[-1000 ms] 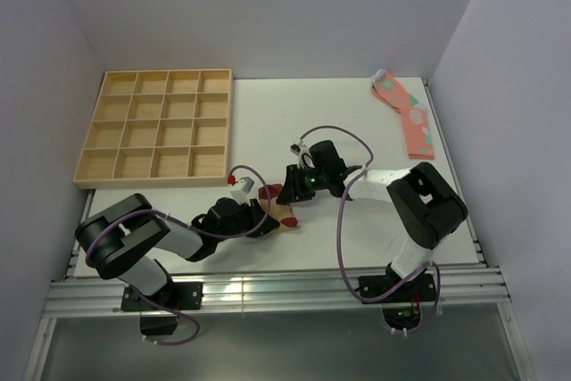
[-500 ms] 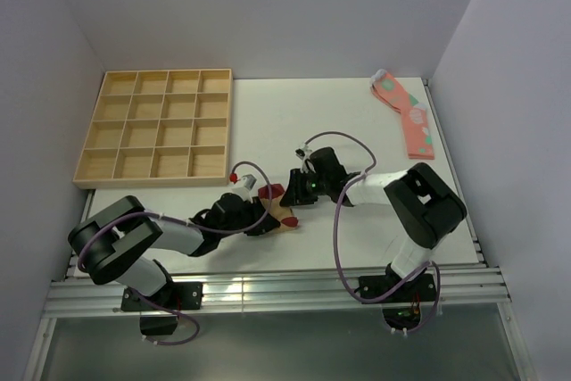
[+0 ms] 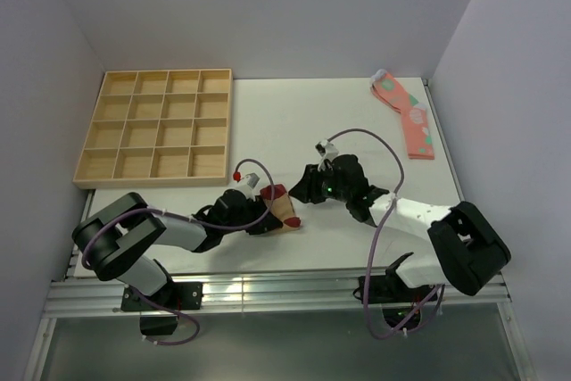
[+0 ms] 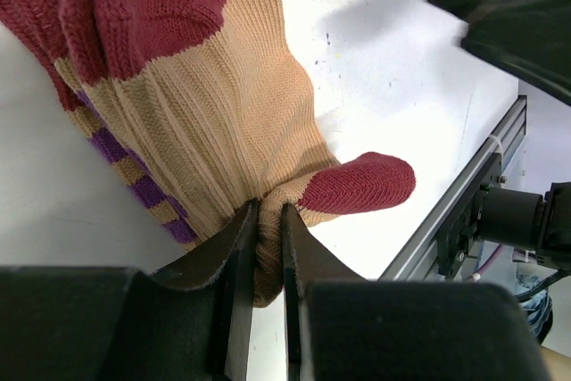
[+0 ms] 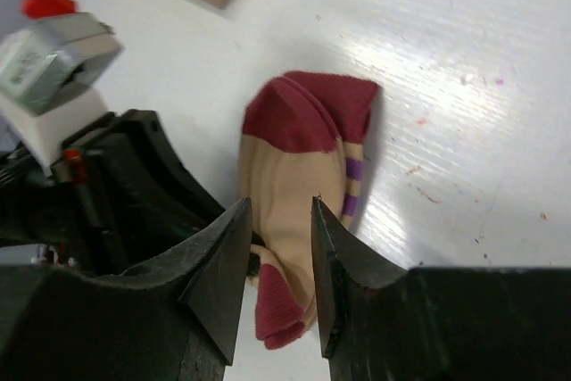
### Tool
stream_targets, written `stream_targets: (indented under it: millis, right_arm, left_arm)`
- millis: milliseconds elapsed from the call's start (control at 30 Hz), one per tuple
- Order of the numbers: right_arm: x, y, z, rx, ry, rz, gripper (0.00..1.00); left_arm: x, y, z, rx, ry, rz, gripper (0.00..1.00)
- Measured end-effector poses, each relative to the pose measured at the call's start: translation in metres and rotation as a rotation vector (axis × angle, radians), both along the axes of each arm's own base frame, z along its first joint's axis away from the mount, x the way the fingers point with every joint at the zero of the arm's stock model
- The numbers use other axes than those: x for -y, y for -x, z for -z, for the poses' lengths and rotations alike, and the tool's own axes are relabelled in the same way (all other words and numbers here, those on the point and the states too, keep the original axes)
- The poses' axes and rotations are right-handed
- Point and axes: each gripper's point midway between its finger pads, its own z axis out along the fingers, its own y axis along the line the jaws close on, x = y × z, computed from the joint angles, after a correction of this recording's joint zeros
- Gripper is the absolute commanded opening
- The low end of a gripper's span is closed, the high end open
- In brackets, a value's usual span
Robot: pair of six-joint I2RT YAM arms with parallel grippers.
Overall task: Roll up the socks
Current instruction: Roll the sock at the center of the board.
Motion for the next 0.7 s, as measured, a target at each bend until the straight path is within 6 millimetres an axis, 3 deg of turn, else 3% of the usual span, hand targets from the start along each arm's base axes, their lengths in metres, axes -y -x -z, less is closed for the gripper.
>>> stream_targets:
  millis: [100, 367, 500, 700]
  right_arm:
    - [0.001, 0.003, -0.008, 0.061, -0.041, -0.007, 0.42]
    - [0.004, 0.047, 0.03, 0.072, -0.029, -0.062, 0.47]
    - [-0.006, 0.055, 0.024, 0.126, -0.059, -0.086, 0.5]
    - [-0.016, 0.052, 0.007, 0.194, -0.104, -0.078, 0.52]
  left_arm:
    - [-0.001, 0.0, 0.0, -0.011, 0.004, 0.006, 0.0]
    - [-0.007, 0.005, 0.0, -0.064, 0.017, 0.039, 0.0]
    - [-0.011, 0.007, 0.0, -0.091, 0.017, 0.054, 0.0]
    - [-0.015, 0.01, 0.001, -0.111, 0.014, 0.07, 0.0]
